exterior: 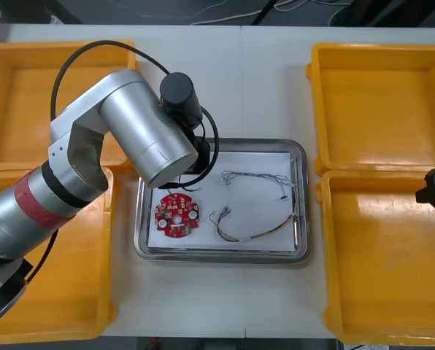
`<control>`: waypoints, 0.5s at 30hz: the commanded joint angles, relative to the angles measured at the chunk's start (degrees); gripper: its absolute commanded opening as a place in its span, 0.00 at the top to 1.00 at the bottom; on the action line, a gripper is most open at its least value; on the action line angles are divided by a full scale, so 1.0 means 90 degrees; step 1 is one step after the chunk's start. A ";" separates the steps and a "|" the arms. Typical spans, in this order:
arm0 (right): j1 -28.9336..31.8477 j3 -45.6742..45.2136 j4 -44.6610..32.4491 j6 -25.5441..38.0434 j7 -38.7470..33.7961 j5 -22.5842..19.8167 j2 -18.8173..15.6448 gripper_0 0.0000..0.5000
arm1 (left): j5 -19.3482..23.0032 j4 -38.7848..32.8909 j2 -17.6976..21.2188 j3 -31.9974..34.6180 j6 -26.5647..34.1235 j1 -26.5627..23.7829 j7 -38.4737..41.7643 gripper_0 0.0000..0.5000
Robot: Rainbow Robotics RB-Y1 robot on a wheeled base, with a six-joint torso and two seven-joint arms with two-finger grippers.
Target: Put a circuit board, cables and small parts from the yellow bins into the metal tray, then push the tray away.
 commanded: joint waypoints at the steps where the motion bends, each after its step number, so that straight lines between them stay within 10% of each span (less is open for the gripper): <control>1: 0.0077 -0.0189 -0.0185 -0.0038 0.0210 0.0026 0.0020 0.00 | -0.0276 -0.0284 -0.0129 -0.0303 -0.0273 0.0216 0.0111 1.00; 15: 0.0077 -0.0189 -0.0185 -0.0038 0.0210 0.0026 0.0020 0.00 | -0.0345 -0.0226 -0.0178 -0.0547 -0.0546 0.0255 0.0579 1.00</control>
